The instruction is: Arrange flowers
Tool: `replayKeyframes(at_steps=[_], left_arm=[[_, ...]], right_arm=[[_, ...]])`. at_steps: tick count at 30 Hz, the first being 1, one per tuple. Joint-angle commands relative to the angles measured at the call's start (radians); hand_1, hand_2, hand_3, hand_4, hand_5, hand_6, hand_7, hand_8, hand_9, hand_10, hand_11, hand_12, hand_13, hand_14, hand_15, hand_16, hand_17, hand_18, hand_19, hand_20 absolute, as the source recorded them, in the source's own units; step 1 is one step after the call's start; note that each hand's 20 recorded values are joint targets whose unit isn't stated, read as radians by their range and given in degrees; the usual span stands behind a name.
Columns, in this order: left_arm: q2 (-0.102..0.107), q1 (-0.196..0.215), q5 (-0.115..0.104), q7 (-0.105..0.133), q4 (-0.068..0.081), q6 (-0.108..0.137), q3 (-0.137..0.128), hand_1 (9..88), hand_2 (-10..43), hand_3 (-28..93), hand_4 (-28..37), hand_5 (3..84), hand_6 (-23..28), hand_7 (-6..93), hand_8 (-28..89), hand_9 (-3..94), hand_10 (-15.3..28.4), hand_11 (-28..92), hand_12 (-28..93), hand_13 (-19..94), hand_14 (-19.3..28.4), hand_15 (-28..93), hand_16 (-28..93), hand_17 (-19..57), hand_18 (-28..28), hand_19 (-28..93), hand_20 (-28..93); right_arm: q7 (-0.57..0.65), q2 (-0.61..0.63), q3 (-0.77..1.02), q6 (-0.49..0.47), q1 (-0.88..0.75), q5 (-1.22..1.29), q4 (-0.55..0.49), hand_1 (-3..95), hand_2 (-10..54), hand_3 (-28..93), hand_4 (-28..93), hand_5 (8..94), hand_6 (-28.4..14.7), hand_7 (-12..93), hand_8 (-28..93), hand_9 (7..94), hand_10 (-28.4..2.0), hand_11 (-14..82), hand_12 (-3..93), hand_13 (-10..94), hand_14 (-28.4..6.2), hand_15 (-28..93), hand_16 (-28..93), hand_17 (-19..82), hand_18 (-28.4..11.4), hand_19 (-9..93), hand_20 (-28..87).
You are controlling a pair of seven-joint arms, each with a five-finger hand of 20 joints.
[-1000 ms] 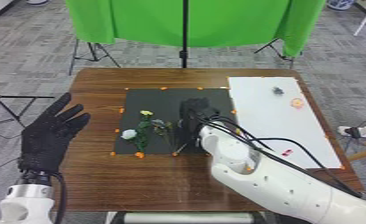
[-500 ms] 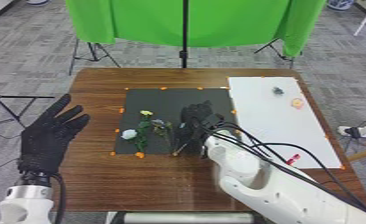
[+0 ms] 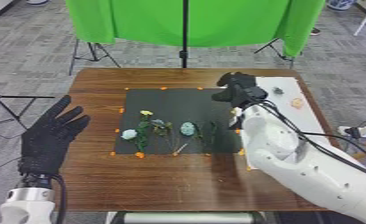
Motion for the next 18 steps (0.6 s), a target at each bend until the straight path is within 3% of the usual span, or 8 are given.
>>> replayKeyframes(at_steps=[1,6,11,18], left_arm=[[0.009,0.024,-0.015,0.018,-0.002,0.017,0.011,24.3,5.9,80,-23.8,36.6,8.6,12.5,-10,35.4,19.6,23,11,27,27.7,52,-8,-5.5,28.4,53,25],[0.01,0.016,-0.015,0.02,0.0,0.015,0.015,24.3,5.9,80,-23.7,36.7,8.6,12.5,-10,35.4,19.6,23,11,28,27.7,52,-7,-5.5,28.4,53,25],[0.014,0.015,-0.02,0.027,0.001,0.016,0.022,24.2,6.0,80,-23.7,36.6,8.6,12.6,-10,35.4,19.6,23,11,28,27.7,52,-8,-5.6,28.4,53,25],[0.005,0.011,-0.013,0.016,0.002,0.009,0.02,24.2,5.9,80,-23.6,36.6,8.6,12.5,-10,35.3,19.6,23,11,28,27.7,52,-8,-5.6,28.4,53,25]], right_arm=[[0.141,0.172,0.026,0.001,0.085,0.084,0.183,28.2,-9.5,81,-28,55.0,0.5,15,-13,57.2,-19.0,19.6,13.7,53,-15.4,73,9,22,-25.4,89,54],[0.192,0.15,0.071,-0.083,0.051,0.127,0.266,28.0,-9.5,81,-28,52.3,0.6,16,-13,54.0,-19.7,17.7,13.4,51,-15.9,72,9,21,-25.2,89,54],[0.163,0.115,0.133,-0.138,-0.017,0.149,0.306,28.1,-9.5,81,-28,50.4,1.1,16,-13,51.5,-19.9,16.0,13.3,49,-15.4,71,8,19,-24.9,88,54],[0.157,0.06,0.172,-0.216,-0.049,0.137,0.341,28.0,-9.5,82,-28,48.1,1.9,16,-13,50.8,-19.4,15.1,13.4,48,-15.4,71,7,19,-24.8,87,54]])
